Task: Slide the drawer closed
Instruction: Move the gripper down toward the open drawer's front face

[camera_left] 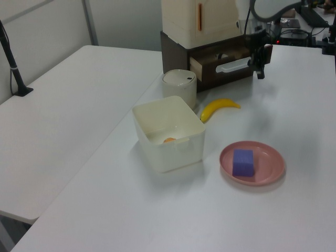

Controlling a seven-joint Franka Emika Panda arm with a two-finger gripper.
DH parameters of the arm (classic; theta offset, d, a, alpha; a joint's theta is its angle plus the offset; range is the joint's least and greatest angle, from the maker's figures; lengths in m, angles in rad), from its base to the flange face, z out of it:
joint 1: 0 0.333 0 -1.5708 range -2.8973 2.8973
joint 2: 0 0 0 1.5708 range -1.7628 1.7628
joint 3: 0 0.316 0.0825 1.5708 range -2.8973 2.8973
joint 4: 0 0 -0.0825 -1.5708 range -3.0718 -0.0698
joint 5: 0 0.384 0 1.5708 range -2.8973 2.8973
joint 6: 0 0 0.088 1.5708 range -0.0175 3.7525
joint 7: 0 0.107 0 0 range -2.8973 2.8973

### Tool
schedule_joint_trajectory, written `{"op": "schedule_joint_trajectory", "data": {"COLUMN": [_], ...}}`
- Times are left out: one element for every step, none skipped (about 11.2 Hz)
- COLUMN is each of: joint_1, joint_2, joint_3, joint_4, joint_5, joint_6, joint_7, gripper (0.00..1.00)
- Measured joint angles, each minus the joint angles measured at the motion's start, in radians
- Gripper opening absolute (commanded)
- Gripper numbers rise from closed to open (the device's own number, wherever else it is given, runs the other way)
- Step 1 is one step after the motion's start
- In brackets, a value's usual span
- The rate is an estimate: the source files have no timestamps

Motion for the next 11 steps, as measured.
{"op": "schedule_joint_trajectory", "data": {"joint_1": [0.000, -0.001, -0.004, -0.012, -0.027, -0.046, -0.068, -0.090, -0.104, -0.114, -0.122], "joint_2": [0.018, 0.040, 0.062, 0.080, 0.090, 0.092, 0.093, 0.093, 0.093, 0.095, 0.099], "joint_3": [0.000, -0.001, -0.001, -0.002, -0.002, -0.003, -0.004, -0.005, -0.005, -0.005, -0.005], "joint_4": [-0.018, -0.025, -0.026, -0.025, -0.025, -0.025, -0.024, -0.024, -0.025, -0.025, -0.025], "joint_5": [-0.010, -0.012, -0.015, -0.018, -0.020, -0.020, -0.020, -0.020, -0.020, -0.020, -0.020], "joint_6": [0.055, 0.111, 0.147, 0.174, 0.205, 0.239, 0.273, 0.314, 0.356, 0.394, 0.427], "joint_7": [0.029, 0.067, 0.106, 0.131, 0.149, 0.176, 0.213, 0.253, 0.289, 0.312, 0.323], "gripper": [0.00, 0.00, 0.00, 0.00, 0.00, 0.00, 0.00, 0.00, 0.00, 0.00, 0.00]}}
